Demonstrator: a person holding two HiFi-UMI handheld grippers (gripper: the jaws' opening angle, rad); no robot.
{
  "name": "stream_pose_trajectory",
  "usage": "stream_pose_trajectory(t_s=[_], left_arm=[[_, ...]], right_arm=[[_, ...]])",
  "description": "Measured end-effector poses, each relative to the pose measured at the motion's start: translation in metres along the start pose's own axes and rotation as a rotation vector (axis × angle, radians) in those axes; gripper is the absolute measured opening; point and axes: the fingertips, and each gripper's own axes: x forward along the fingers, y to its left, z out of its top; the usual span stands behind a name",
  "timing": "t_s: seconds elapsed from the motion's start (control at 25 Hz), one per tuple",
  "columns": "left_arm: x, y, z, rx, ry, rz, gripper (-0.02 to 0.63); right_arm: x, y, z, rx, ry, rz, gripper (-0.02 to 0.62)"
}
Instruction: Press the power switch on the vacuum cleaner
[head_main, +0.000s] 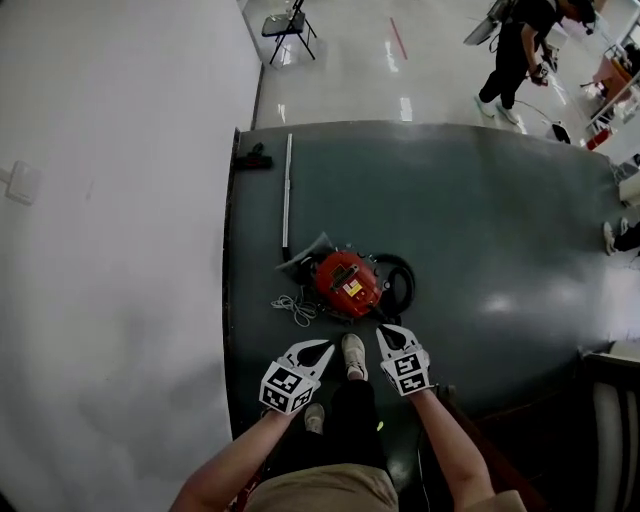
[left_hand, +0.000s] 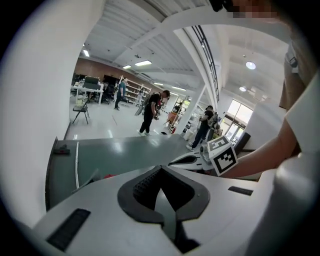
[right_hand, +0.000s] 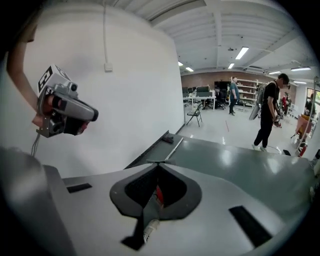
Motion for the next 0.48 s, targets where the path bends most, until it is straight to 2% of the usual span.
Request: stream_pose_trajectory(t_s=[0.24,0.48], left_arm=[[0.068,0.062,-0.034,-0.05,0.1,0.058,0.005],[0.108,0.11,-0.068,-0.032,0.21,0.097,0.005]], right_arm=[[0.11,-0.031,-0.074,-0.016,0.155,0.041,0.011],[0.193,-0.055,-0.131,-0.038,0.276,0.06,0.011]])
